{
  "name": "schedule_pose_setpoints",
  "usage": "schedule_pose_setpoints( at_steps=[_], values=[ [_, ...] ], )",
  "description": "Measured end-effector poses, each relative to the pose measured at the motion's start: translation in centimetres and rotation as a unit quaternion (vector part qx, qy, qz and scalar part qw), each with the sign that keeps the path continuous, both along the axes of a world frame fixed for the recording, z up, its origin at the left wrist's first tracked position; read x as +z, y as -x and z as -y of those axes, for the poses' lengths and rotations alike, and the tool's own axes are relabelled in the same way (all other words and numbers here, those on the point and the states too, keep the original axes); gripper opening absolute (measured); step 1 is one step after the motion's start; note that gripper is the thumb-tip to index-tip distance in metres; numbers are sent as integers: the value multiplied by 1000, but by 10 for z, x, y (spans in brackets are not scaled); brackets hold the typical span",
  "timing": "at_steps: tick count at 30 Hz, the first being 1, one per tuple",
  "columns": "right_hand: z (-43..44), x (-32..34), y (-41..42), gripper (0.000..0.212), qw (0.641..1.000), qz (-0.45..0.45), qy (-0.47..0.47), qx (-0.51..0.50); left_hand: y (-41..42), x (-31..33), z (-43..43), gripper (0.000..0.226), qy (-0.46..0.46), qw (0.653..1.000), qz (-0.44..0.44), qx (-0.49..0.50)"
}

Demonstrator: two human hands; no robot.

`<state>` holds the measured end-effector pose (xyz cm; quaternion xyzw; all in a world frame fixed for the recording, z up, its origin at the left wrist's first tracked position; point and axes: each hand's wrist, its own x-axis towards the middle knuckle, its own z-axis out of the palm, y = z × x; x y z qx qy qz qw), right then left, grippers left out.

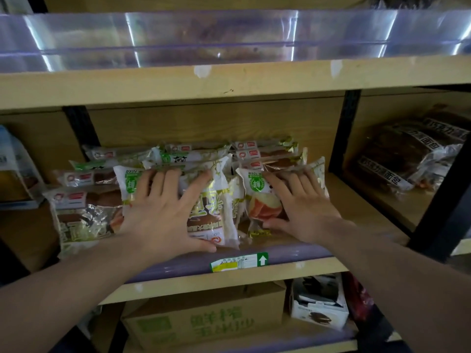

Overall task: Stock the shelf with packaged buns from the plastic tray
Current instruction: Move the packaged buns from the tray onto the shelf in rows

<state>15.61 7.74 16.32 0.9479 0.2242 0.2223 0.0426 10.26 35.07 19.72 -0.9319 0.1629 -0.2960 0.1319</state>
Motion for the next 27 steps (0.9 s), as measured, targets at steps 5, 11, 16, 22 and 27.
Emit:
schedule_pose_setpoints(
  at_steps=[5, 11, 16, 22, 27],
  values=[
    [-1, 5, -3, 100, 998, -47, -40, -13, 4, 1, 0, 122, -18, 1000, -11, 21],
    [-28, 12, 15, 67, 989, 96, -116, -6, 18, 12, -24, 114, 1, 1000, 11, 27],
    [-89, 22, 26, 59, 982, 93, -150, 65, 29, 12, -84, 118, -5, 998, 10, 61],
    [-131, 20, 21, 73, 990, -30, -34, 132, 33, -7, -128, 118, 37, 988, -110, 104],
    [-133, 13, 11, 96, 992, -66, -17, 110, 28, -11, -131, 78, 89, 992, -86, 39]
  ],
)
